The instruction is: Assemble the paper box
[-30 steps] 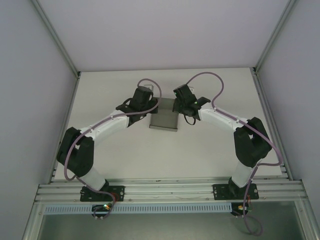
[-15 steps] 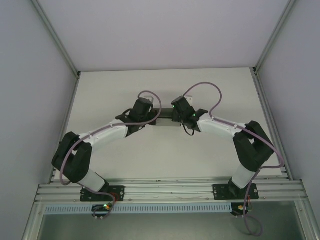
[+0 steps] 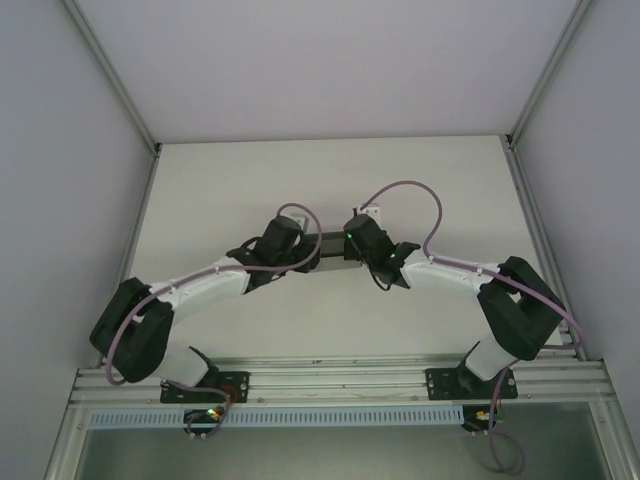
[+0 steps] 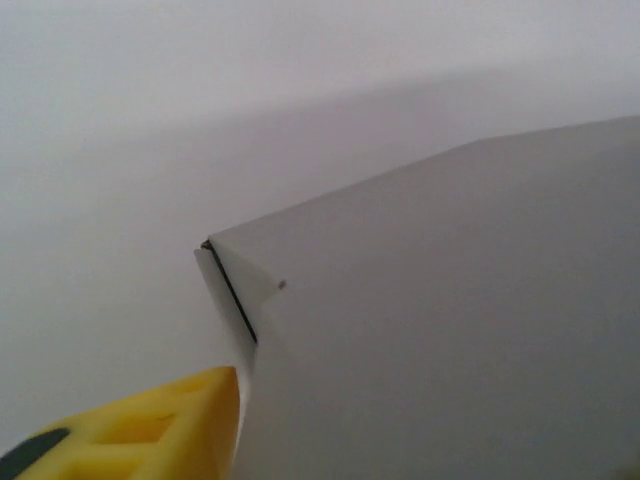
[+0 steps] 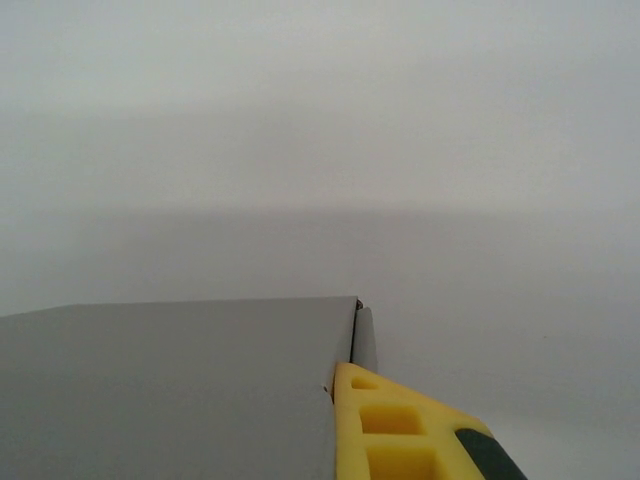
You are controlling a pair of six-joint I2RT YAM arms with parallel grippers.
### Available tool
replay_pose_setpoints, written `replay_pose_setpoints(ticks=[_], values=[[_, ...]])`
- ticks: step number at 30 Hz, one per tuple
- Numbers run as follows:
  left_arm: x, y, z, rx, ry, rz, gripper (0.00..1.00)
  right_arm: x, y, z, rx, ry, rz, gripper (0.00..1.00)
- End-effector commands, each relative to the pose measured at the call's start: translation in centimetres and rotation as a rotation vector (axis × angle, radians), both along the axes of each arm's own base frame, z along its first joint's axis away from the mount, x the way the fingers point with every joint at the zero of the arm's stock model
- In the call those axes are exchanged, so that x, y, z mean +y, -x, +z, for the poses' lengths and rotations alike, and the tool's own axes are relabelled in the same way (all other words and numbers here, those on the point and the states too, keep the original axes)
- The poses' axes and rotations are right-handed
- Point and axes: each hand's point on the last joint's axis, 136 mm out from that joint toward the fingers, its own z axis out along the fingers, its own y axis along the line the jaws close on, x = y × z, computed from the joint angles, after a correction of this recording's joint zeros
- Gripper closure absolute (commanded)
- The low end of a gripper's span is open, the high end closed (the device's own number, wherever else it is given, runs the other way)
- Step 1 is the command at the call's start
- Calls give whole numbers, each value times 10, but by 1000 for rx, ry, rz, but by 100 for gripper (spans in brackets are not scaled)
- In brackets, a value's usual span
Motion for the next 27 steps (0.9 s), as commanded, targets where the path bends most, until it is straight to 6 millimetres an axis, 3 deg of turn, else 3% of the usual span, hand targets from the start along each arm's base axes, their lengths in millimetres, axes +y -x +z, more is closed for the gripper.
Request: replay_pose_setpoints(ticks=[1,5,8,13,18,27], values=[[4,17,20,-22,24,-29,30,2,6,-1,-60,53,42,98],[16,29,41,-53,51,-9,1,4,15,-16,-53,99,66,98],[31,33,54,-66,59,52,0,4,21,-26,-42,116,83,97],[60,21,52,-16,36,221,0,10,33,-29,-67,100,129,94],[59,6,43,24,91,294,0,14,48,-42,-50,133,185,90],[58,-2,-1,142,181,353,2,14,62,-50,-30,132,196,82]])
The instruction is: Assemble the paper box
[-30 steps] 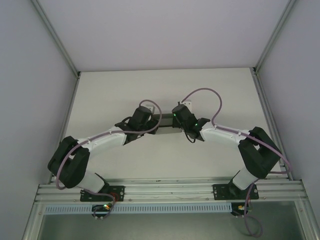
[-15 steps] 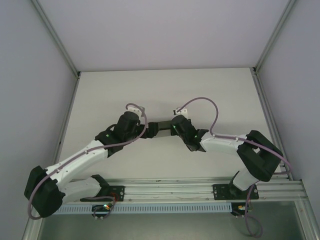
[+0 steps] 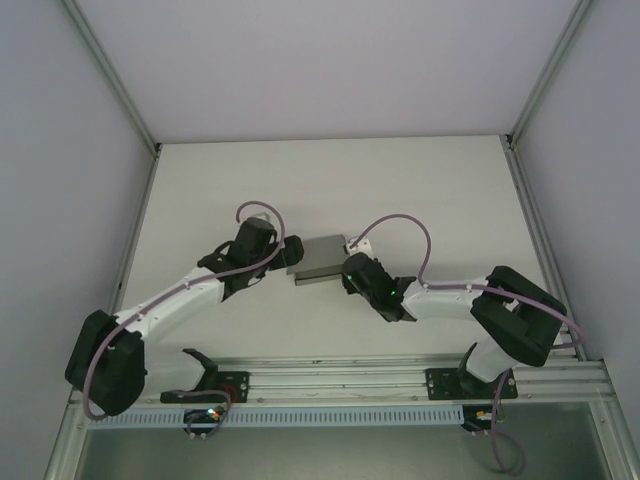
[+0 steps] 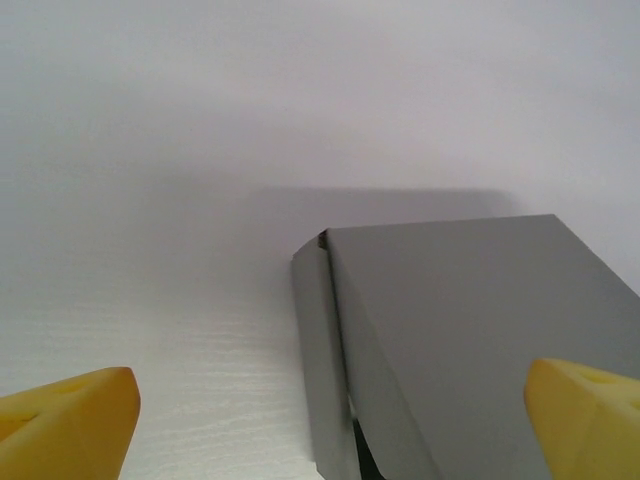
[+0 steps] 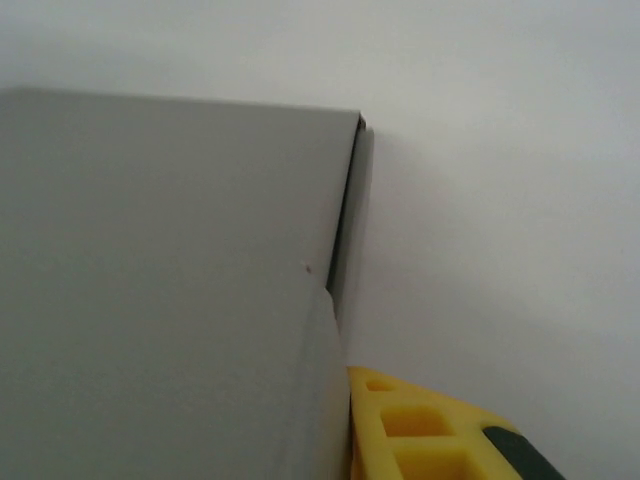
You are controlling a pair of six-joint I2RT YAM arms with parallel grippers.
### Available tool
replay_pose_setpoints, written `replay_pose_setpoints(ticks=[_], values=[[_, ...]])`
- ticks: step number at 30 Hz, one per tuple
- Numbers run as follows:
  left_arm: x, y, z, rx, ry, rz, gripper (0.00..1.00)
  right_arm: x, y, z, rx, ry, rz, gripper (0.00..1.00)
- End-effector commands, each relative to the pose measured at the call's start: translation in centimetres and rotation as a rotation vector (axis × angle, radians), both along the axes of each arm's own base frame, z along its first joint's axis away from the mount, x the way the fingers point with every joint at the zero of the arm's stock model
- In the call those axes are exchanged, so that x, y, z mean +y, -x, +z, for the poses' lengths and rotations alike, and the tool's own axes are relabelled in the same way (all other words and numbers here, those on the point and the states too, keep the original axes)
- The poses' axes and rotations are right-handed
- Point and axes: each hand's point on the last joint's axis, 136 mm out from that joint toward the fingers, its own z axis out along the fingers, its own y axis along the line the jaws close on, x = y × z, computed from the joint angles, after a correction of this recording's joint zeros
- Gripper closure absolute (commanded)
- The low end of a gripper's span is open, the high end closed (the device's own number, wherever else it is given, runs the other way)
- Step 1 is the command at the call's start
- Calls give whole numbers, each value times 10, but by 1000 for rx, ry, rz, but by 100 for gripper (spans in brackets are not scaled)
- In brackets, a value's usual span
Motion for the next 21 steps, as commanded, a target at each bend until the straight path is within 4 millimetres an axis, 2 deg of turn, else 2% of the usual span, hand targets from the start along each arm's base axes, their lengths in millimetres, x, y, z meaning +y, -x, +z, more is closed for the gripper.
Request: replay_pose_setpoints(ticks=[1,4,9,11,14,17,21], values=[[-8,0,-13,36,64,11,4,-1,8,-8,32,13,10,81],[-8,0,-26,47,55,7,11,-1,14,-12,51,3,13,77],[-14,-1,-52,85,60,-39,22,-4,27,-14,80,16,55,66],[-14,-2,-61,101,70,-42,29,-5,36,-13,100,19,96,57],[-19,-4,-68,105,118,-68,34,-2,56,-15,155,23,215,35],[-22,-8,-72,93,159,-87,38,-4,71,-7,193,23,285,23],[-24,-13,-80,114,146,-111,46,-10,64,14,202,-24,263,11]])
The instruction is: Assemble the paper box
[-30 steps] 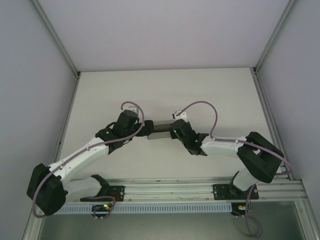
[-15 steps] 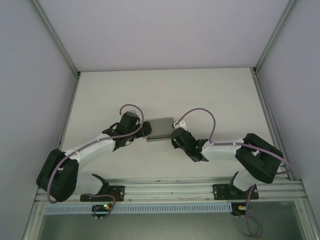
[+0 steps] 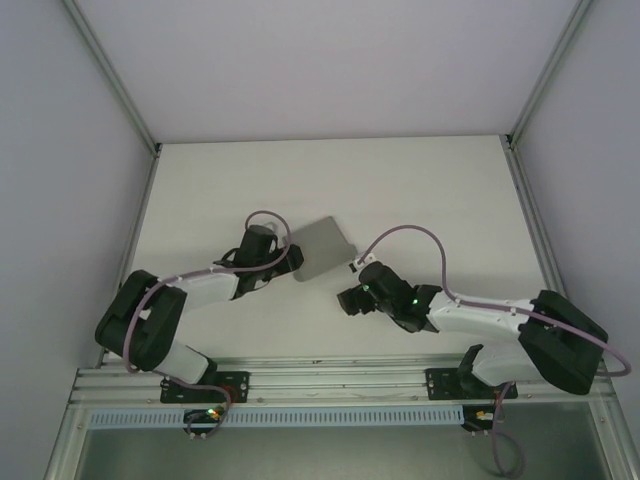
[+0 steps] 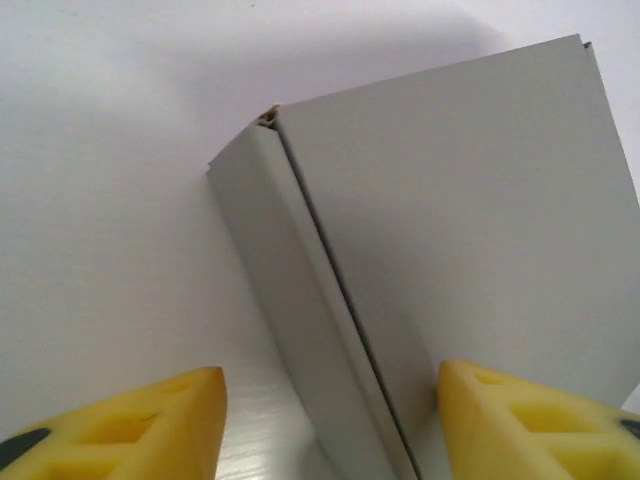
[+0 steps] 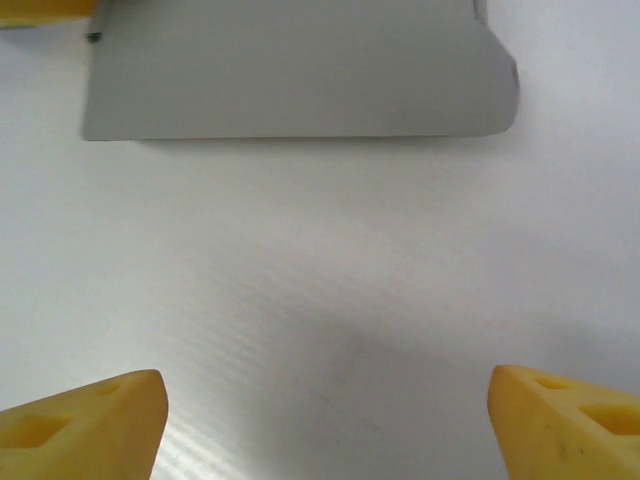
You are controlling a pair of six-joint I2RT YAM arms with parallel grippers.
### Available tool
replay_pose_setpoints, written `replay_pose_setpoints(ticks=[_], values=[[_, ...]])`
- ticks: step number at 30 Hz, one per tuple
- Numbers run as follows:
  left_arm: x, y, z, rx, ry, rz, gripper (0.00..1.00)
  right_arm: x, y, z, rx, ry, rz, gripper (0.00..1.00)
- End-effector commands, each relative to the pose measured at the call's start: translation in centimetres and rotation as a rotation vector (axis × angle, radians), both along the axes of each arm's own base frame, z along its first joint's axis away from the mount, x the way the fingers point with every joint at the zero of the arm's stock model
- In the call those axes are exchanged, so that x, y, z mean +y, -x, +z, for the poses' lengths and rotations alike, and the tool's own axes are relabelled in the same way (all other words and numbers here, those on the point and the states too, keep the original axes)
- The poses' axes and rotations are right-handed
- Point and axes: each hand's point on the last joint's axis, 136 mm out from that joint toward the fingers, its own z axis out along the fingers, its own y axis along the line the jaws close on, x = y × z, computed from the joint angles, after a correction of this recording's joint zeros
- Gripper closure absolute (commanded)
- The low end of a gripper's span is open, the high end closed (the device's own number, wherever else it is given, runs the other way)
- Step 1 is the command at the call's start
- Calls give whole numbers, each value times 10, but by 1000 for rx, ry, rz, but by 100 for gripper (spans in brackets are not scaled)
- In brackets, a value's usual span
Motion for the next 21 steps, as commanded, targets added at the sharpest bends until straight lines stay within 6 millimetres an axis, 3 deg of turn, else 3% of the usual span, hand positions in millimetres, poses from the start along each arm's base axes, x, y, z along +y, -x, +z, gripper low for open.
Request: replay_pose_setpoints(ticks=[1,3,8,13,16,21], values=[[-3,3,-16,39,-12,-55,49,-4,-2,14,54,-40,10,9],[-5,2,-19,44,16,-67,58,-3,-17,27,71,-127,-3,6],[-3,1,-28,70,69,-74,66,-15,-79,48,146,-285,-128,5],[3,4,-38,96,82,-69,70,-14,-131,32,310,-376,-178,5],[15,5,-43,105,70,-32,72,-8,-144,14,443,-431,-204,5],[21,6,-45,108,92,-12,74,11,-157,1,509,-492,-161,6]])
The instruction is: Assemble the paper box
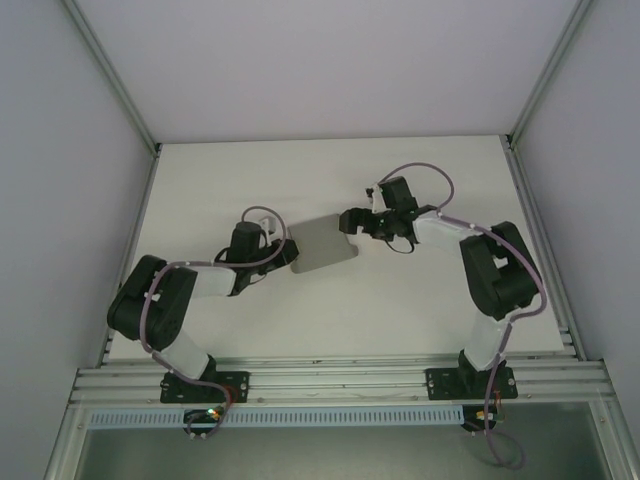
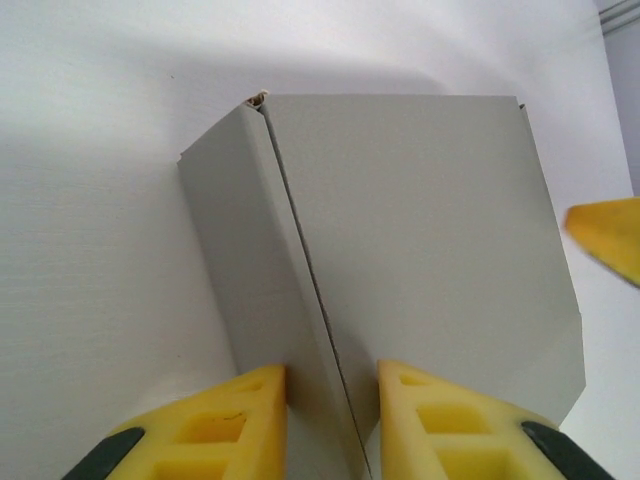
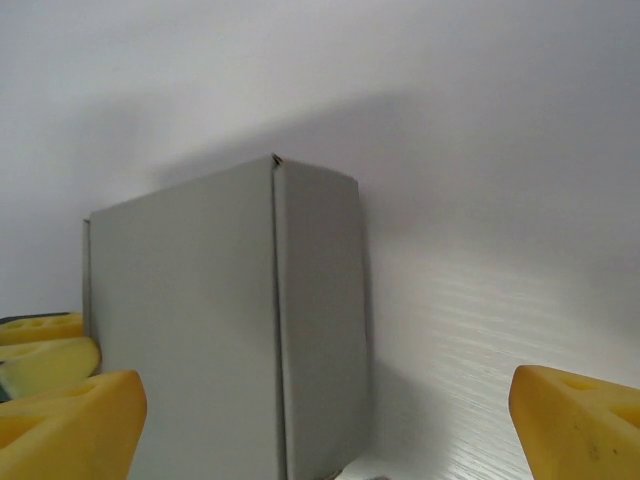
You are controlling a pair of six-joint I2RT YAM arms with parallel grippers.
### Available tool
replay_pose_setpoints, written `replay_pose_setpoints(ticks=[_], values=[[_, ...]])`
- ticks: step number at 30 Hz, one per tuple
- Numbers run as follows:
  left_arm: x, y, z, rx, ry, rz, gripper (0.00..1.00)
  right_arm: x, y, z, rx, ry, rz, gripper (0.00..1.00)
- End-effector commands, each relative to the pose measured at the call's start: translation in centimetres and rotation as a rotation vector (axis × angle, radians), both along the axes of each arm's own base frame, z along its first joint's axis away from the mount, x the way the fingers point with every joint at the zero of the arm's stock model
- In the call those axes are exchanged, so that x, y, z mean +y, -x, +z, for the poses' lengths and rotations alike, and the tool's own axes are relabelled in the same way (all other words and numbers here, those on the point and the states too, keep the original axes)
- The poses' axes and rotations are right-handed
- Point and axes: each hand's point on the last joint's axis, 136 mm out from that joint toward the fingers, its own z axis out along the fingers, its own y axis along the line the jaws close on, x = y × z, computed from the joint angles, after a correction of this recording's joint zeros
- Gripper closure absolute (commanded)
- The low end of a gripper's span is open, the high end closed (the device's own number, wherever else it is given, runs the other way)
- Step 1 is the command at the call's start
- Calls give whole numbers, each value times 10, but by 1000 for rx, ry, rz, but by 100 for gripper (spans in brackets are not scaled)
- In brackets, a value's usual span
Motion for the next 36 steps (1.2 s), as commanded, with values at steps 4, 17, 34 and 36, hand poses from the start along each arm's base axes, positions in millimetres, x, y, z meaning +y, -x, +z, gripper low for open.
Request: replay_pose_setpoints(ticks=[4,17,34,36], values=[[24,32,-50,168,-82,29,79,33,7,-4,124,-164,95,7],[32,30,-52,158,-20,50,81,65,13,4,185,-364,198,19],[-10,8,121,-581,-343,-304,0,33,16,49,298,-463,-47,56],[-26,31,130,-712,-443,-480,0,19,21,52,390,-503,-119,57]])
